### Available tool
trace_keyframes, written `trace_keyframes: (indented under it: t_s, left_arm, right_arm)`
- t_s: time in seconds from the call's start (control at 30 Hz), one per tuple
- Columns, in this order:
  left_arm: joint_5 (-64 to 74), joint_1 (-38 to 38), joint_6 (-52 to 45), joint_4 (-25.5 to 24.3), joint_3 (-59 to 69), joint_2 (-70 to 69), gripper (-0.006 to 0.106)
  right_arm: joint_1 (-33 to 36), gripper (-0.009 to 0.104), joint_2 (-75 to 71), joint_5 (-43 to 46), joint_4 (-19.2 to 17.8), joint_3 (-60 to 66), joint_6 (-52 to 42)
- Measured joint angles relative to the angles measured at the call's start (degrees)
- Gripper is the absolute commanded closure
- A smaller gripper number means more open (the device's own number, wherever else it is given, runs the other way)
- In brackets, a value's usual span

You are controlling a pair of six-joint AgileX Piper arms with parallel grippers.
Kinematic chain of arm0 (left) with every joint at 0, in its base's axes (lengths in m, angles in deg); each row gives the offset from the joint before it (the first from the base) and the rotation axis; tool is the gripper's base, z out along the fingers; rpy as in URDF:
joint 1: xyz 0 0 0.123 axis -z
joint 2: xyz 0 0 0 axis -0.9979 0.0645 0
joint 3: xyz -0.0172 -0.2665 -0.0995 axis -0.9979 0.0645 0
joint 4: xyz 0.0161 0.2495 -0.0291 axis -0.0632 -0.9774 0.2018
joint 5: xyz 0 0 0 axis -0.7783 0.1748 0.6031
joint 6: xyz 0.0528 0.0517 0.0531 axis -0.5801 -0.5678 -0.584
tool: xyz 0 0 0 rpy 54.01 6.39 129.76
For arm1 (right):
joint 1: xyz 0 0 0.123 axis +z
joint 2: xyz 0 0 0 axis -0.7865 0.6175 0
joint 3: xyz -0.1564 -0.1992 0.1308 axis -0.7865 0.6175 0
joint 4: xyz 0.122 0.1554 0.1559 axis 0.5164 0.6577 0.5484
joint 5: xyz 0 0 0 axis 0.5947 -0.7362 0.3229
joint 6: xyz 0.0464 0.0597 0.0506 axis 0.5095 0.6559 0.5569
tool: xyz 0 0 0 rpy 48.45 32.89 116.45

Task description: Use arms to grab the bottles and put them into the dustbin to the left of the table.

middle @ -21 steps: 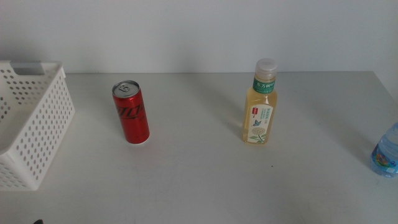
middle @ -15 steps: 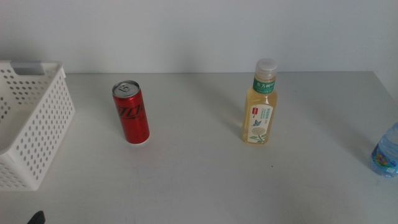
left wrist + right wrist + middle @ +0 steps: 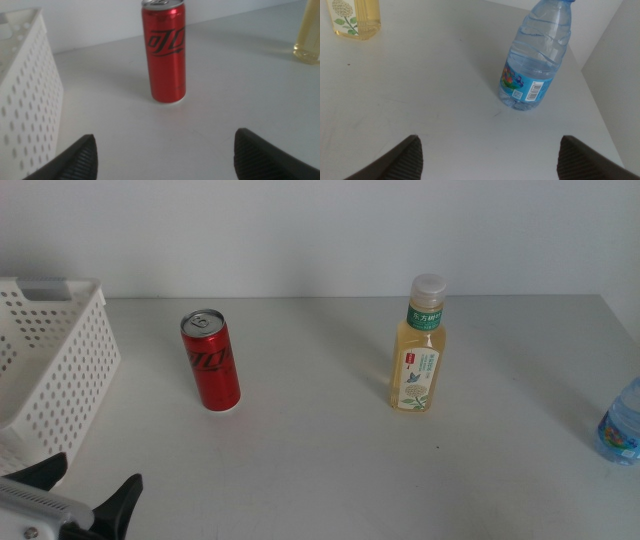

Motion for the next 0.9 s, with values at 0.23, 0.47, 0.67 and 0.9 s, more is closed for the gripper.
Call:
trace_keyframes:
  t_s: [0.23, 0.47, 0.67, 0.9]
  left_arm:
    - [-23.5, 3.0, 0.5, 0.2, 0.0, 19.1, 0.007]
    - [-42.2, 3.0, 1.4, 0.2, -0.2, 36.1, 0.007]
    - [-44.6, 3.0, 5.2, 0.2, -0.6, 45.3, 0.007]
    - [-44.8, 3.0, 8.6, 0.2, -0.7, 48.0, 0.007]
  right_arm:
    - [0.0, 0.01, 0.0, 0.0, 0.0, 0.0, 0.0]
    - [0.0, 0.01, 0.0, 0.0, 0.0, 0.0, 0.0]
    - [0.0, 0.01, 0.0, 0.0, 0.0, 0.0, 0.0]
    - [0.0, 0.01, 0.0, 0.0, 0.0, 0.0, 0.0]
